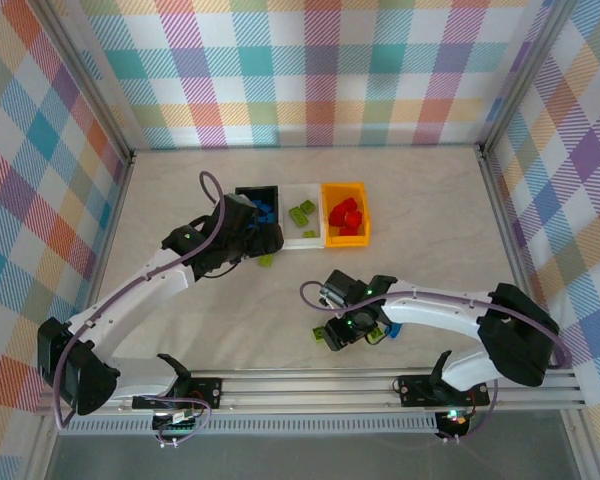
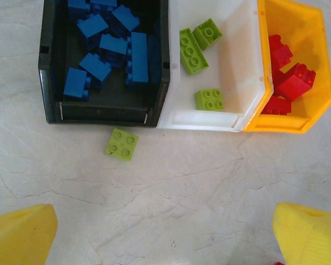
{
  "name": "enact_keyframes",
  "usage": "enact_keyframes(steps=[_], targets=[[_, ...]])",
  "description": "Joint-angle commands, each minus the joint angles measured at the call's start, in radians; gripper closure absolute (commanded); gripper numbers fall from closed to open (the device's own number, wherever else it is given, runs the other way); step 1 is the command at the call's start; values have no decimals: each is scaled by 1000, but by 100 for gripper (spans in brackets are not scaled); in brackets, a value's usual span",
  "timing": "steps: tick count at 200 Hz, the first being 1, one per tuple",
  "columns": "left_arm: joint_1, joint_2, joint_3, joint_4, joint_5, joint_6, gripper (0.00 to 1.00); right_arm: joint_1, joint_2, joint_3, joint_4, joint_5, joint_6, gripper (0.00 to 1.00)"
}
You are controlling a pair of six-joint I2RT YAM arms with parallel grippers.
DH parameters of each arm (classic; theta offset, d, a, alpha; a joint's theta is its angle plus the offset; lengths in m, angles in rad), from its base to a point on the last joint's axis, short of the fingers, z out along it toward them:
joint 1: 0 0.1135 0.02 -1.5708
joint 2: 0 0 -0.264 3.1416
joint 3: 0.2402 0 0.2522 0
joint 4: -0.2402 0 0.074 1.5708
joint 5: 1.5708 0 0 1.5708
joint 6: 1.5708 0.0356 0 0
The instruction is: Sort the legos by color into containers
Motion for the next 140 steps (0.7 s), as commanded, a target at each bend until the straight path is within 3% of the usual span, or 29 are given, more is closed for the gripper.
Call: enact_keyframes(steps=[1,106,140], targets=[[1,-9,-12,-8,-23,-17,0,11,37,8,19,44,19,44],[1,-20,-17,-39,-47,-11,0,12,137,50,97,105,4,44],[1,-16,-12,-40,-42,-8,0,13,146,61,114,106,-1,53]])
